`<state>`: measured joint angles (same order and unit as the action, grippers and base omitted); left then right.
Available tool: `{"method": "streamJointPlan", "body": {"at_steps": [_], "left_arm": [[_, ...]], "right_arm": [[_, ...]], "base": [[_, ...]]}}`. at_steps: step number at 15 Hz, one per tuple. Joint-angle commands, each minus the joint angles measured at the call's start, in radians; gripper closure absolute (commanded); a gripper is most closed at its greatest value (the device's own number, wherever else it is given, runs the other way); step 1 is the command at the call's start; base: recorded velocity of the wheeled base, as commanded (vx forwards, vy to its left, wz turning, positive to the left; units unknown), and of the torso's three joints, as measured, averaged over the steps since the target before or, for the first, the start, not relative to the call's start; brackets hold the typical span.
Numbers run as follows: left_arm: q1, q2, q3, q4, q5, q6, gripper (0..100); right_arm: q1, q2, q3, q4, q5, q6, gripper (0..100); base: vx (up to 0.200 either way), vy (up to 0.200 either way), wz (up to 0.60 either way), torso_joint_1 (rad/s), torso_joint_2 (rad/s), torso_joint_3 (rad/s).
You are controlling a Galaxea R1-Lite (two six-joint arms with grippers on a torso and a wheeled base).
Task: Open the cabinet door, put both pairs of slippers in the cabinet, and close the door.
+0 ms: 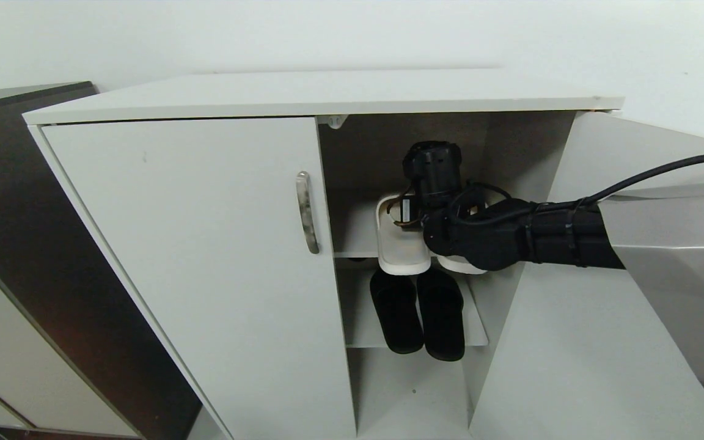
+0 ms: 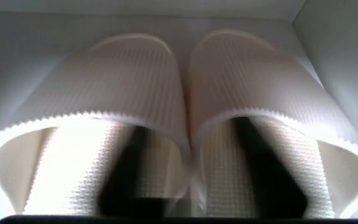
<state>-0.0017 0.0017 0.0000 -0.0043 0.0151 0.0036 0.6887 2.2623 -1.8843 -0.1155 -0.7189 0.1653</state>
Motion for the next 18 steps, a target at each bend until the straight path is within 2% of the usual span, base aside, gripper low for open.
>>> {"method": "streamJointPlan", "body": {"at_steps": [1,5,10,11,13,18], "left_arm": [[0.000,0.001,0.000,0.000,0.000,-0.001,100],[0.000,0.001,0.000,0.000,0.000,0.001,100],[0.000,0.001,0.000,0.000,0.000,0.001,100],[-0.001,0.001,0.000,0.000,0.000,-0.001,100],[0.000,0.001,0.000,0.000,0.000,0.001,100],[0.000,0.001,0.000,0.000,0.000,-0.001,100]], "right_arm": [[0.008,-0.027,0.033,-0.004,-0.004,0.000,0],[0.071,-0.193,0.209,-0.012,-0.014,0.003,0],[0.219,-0.428,0.620,-0.165,-0.048,0.008,0],[0.227,-0.463,0.703,-0.219,-0.045,0.008,100],[0.233,-0.492,0.804,-0.326,-0.045,-0.001,100],[0.268,-0.484,0.809,-0.337,-0.043,0.000,100]], "base": [[0.000,0.000,0.00,0.000,0.00,0.000],[0.000,0.000,0.00,0.000,0.00,0.000],[0.000,0.000,0.00,0.000,0.00,0.000],[0.000,0.000,0.00,0.000,0.00,0.000],[0.000,0.000,0.00,0.000,0.00,0.000],[0.000,0.000,0.00,0.000,0.00,0.000]]}}
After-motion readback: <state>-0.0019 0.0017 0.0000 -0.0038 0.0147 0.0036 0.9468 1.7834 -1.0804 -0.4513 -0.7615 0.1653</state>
